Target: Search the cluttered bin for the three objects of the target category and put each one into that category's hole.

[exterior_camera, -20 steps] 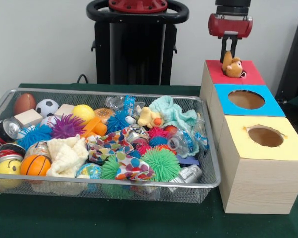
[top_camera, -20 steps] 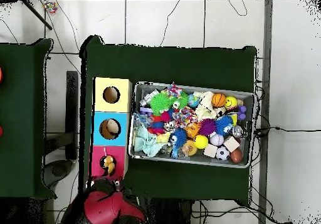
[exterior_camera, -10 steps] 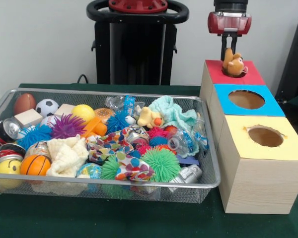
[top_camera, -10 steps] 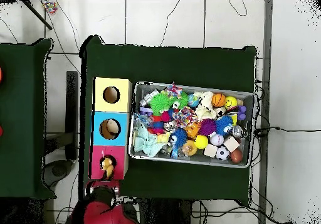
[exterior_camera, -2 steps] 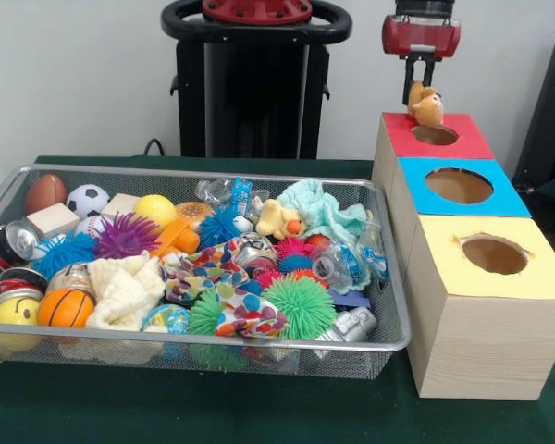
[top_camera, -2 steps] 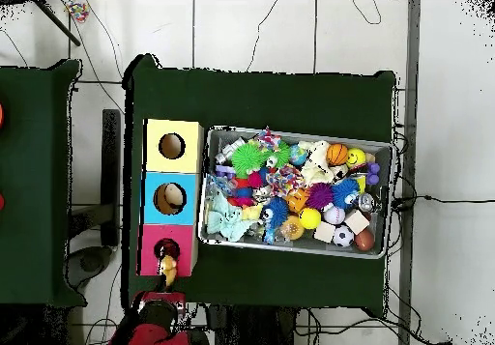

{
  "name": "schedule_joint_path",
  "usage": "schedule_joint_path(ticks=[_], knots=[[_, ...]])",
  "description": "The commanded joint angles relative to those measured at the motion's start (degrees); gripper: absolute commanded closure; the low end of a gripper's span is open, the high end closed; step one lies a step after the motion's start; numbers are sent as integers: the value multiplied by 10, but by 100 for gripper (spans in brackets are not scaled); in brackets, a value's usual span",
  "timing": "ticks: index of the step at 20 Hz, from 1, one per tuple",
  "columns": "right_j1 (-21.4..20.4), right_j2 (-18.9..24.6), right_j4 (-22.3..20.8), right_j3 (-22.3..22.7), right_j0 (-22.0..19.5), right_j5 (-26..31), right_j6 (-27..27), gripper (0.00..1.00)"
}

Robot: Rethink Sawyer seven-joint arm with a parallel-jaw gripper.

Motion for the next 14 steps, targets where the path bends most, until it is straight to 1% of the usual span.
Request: schedule_joint_path(ticks=[1,7,11,12,13,14], knots=[[35,22,25,59,-16,67,89,0],[18,11,30,53,-7,94,74,0],[-1,4,39,47,5,130,70,0],[-27,10,42,45,2,162,66,0],[-80,17,51,35,-3,234,54,0],[-113,15,56,11,-4,289,46,0]])
